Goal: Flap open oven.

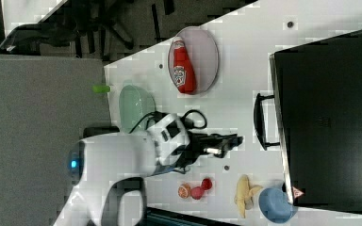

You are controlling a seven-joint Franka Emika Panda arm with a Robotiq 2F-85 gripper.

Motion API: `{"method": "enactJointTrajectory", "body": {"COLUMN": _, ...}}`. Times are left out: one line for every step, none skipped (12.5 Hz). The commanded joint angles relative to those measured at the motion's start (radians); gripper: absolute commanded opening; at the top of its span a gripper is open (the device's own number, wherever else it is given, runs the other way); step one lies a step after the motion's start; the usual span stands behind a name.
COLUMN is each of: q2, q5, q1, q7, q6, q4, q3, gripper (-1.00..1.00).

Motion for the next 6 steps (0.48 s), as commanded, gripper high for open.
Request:
{"method": "enactJointTrajectory", "body": {"q2": 0.051, "q5": -0.001, "q1": -0.013, "q7": -0.172, "q6": 0.113, "q4": -0.001, "q3": -0.020, "gripper": -0.65}}
{"method": "enactJointTrajectory", "body": {"q2": 0.075, "q5": -0.001, "q1": -0.013, "q7": -0.173, "q6": 0.144, "q4": -0.001, "q3": -0.024, "gripper": -0.65}}
{"method": "enactJointTrajectory", "body": {"q2": 0.098, "q5": -0.001, "q1": -0.013, "q7": -0.173, "q6": 0.170, "q4": -0.001, "q3": -0.031, "gripper": -0.65}}
{"method": "enactJointTrajectory", "body": {"q2": 0.117, "q5": 0.000, "q1": -0.013, "q7": -0.173, "q6": 0.181, "q4": -0.001, "q3": -0.032, "gripper": -0.65}}
{"method": "enactJointTrajectory", "body": {"q2": 0.137, "q5": 0.000, "q1": -0.013, "q7": -0.173, "q6": 0.196, "q4": -0.001, "q3": -0.032, "gripper": -0.65}}
{"method": "enactJointTrajectory", "body": {"q2": 0.155, "q5": 0.000, "q1": -0.013, "q7": -0.172, "q6": 0.208, "q4": -0.002, "q3": -0.032, "gripper": -0.65}}
